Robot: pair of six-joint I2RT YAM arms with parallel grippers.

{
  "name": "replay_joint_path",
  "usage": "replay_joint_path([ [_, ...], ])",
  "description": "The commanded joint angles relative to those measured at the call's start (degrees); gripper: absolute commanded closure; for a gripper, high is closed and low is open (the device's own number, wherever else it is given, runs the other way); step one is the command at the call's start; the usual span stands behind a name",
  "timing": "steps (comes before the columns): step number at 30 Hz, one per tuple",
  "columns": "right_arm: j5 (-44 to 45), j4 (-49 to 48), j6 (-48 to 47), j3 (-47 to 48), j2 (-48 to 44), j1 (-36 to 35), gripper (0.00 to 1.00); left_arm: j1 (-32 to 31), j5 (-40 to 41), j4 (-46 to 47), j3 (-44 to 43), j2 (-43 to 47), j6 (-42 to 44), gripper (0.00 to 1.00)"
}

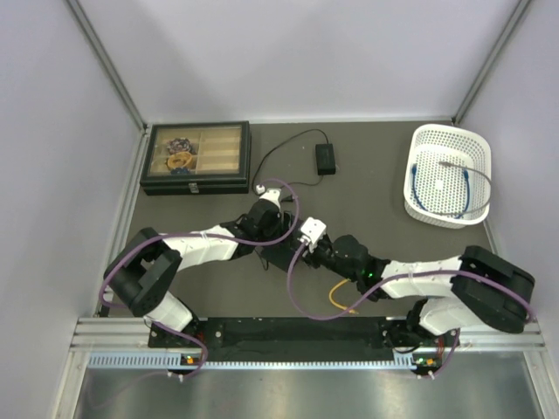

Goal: Insert the plug into the switch port
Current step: Insert the connector into the switch port.

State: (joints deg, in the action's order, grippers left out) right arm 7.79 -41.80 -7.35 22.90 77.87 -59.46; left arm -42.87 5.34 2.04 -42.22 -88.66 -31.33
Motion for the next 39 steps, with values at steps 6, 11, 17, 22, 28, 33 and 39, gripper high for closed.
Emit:
replay_joint_path([
  [6, -7.61, 9.9, 6.92, -4.6, -12.28, 6.54, 0.51, -0.11, -2.18, 1.21, -1.46, -0.02, -0.66, 0.28],
  [11, -14.82, 5.42, 12.1, -9.71, -12.91, 11.3, 0.52, -0.11, -2.97, 1.38, -1.29, -0.37, -0.92, 0.28],
  [17, -20.09, -2.84, 11.49, -11.73, -8.09, 15.34, 0.51, -0.11, -3.5, 1.56, -1.11, -0.37, -1.36, 0.28],
  [22, -23.34, -9.43, 10.96, -11.3, -1.94, 16.66, 0.51, -0.19, -3.59, 1.65, -0.85, -0.11, -1.71, 0.28],
  [28, -24.84, -15.85, 10.34, -10.59, 5.1, 17.01, 0.52, -0.11, -3.85, 1.74, -0.76, -0.37, -1.98, 0.28],
  [33, -24.49, -18.13, 9.82, -10.41, 8.79, 17.01, 0.54, -0.19, -3.85, 2.0, -0.76, -0.54, -2.15, 0.28],
  [39, -23.35, -18.75, 9.38, -11.29, 10.81, 17.01, 0.58, -0.11, -3.85, 2.09, -0.85, -0.81, -2.5, 0.28],
])
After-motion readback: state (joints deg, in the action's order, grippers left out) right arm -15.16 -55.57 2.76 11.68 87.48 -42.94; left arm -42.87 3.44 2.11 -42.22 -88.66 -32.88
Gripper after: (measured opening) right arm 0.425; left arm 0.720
